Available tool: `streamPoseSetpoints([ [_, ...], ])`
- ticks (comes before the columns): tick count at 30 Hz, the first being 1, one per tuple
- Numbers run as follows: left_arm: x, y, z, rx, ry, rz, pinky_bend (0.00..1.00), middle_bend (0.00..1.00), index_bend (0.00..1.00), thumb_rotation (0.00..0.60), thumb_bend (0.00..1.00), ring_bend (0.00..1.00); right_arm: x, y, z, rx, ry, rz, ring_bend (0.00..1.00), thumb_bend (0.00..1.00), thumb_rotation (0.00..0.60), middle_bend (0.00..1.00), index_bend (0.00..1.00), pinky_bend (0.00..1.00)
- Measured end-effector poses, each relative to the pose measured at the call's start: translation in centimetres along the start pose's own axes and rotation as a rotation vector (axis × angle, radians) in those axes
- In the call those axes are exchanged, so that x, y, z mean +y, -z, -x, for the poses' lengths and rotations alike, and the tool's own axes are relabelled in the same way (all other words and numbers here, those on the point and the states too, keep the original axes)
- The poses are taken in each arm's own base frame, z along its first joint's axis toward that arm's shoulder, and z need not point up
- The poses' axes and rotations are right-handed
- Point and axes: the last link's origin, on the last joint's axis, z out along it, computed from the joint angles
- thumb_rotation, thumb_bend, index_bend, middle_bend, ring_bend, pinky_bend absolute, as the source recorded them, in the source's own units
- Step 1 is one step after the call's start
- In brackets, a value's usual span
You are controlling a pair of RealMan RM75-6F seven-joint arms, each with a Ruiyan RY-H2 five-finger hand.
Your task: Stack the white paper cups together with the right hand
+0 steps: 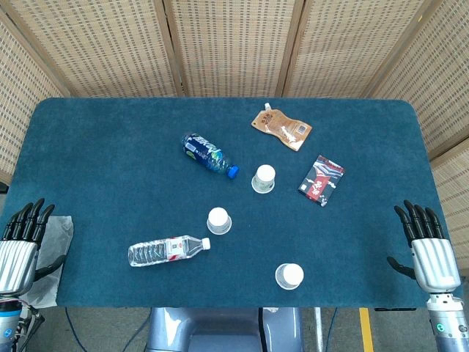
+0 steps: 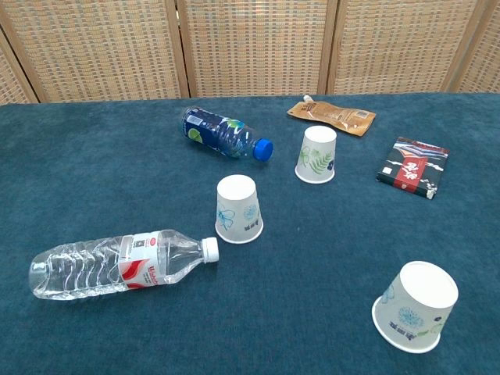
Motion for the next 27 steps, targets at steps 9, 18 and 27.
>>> streamPoseSetpoints([
  [9,0.0,0.1,-0.1,0.006,0.001,0.002,0.1,0.0,0.03,0.6,0.11,0.0,-0.6,0.3,0.0,-0.005,0.001,-0.026,0.0,0.15,0.6,0.0,0.05,0.08],
  [18,0.0,-0.1,-0.3,0.012,0.012,0.006,0.1,0.0,0.03,0.6,0.11,0.0,-1.0,0.5,0.2,-0.015,0.006,-0.036,0.0,0.15,0.6,0.0,0.05,0.08],
  [27,0.1,-0.1,-0.3,0.01,0.011,0.01,0.1,0.0,0.03,0.6,0.11,0.0,-1.3,0.5,0.5,-0.024,0.009,-0.055,0.0,0.15,0.6,0.0,0.06,0.08],
])
